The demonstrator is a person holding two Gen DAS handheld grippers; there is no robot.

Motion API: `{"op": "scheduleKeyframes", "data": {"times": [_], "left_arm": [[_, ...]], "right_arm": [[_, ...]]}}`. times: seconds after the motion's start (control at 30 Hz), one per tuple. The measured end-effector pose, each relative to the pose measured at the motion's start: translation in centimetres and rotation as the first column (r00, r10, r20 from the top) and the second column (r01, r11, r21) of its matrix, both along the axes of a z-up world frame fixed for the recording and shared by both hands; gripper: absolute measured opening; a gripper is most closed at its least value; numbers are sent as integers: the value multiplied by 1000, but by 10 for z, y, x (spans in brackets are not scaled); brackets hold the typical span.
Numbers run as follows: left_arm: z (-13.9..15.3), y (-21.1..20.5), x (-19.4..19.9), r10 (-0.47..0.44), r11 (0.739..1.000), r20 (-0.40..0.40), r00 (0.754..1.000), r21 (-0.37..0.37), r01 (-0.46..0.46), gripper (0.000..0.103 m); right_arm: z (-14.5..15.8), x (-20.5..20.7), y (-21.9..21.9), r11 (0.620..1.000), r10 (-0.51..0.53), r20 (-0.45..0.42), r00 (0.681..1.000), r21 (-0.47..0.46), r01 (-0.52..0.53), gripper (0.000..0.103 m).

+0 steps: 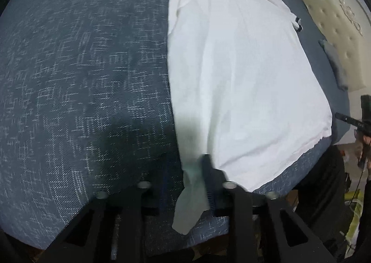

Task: Fold clothes

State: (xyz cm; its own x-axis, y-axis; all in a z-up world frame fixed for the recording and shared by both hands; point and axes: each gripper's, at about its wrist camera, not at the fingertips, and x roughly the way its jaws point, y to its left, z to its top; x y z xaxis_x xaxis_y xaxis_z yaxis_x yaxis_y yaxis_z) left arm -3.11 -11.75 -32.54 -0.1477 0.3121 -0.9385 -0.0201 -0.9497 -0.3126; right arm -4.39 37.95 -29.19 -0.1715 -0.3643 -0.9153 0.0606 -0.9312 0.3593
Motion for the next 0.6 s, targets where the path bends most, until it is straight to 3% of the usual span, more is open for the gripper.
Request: {"op": "scheduleKeyframes", "data": {"times": [0.1, 0.37, 0.6], "left_arm": [[6, 3, 4, -14, 1000, -29, 999, -27, 14, 5], [38, -8, 24, 12, 998, -122, 992, -62, -19, 3], [25, -26, 20, 54, 995, -88, 995, -77, -61, 3]], "right_arm": [[2, 0, -7, 1000, 20, -6, 1000, 13, -20, 11], [3, 1, -17, 999, 43, -10, 999, 22, -43, 11], [-3, -1, -20, 999, 38, 7, 999, 30, -38, 11]]}}
